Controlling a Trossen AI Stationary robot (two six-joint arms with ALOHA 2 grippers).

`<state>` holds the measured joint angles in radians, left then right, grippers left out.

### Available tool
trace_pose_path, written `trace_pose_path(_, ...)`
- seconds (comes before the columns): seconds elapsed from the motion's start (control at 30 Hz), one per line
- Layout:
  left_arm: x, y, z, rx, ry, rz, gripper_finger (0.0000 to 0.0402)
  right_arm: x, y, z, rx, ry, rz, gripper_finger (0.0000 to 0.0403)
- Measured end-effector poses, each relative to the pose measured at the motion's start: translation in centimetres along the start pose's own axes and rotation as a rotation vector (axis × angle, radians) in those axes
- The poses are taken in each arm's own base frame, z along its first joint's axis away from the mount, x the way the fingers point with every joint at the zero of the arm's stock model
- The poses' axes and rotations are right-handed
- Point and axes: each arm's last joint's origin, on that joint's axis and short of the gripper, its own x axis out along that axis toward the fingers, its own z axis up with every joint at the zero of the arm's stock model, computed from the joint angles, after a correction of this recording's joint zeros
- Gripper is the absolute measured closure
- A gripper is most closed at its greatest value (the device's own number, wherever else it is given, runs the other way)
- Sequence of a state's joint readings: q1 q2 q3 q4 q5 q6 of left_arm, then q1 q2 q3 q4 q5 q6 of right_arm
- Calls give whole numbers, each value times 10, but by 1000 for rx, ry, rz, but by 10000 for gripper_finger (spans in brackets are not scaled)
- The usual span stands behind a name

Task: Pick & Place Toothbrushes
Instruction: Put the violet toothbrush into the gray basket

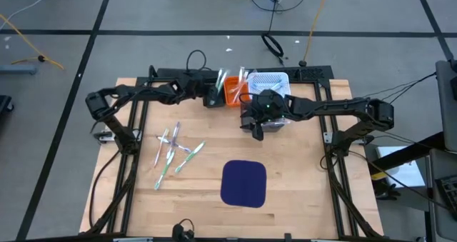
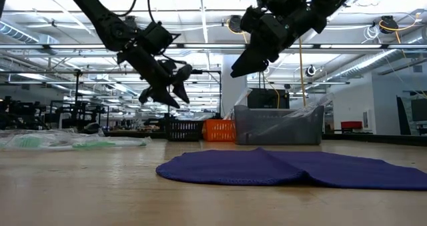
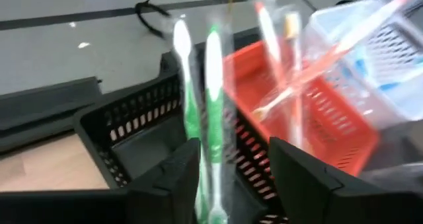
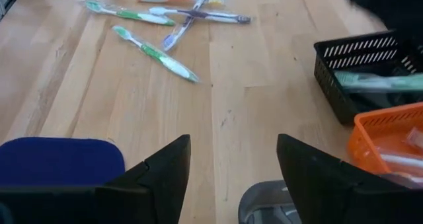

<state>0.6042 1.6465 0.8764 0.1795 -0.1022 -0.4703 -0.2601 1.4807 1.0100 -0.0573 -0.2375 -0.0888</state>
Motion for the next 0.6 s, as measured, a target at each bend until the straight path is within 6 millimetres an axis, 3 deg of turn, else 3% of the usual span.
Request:
trace_pose_path(0.17, -25, -6, 9, 62, 48, -102, 209, 2, 0, -7, 25, 5, 0, 186)
trace_pose_path(0.27, -45, -13, 4, 165, 152, -172, 210, 2, 1, -6, 25, -4, 2, 187)
trace_pose_path(0.6, -94, -40, -57, 581, 643, -243, 239, 1, 2, -6, 19, -10, 5, 188)
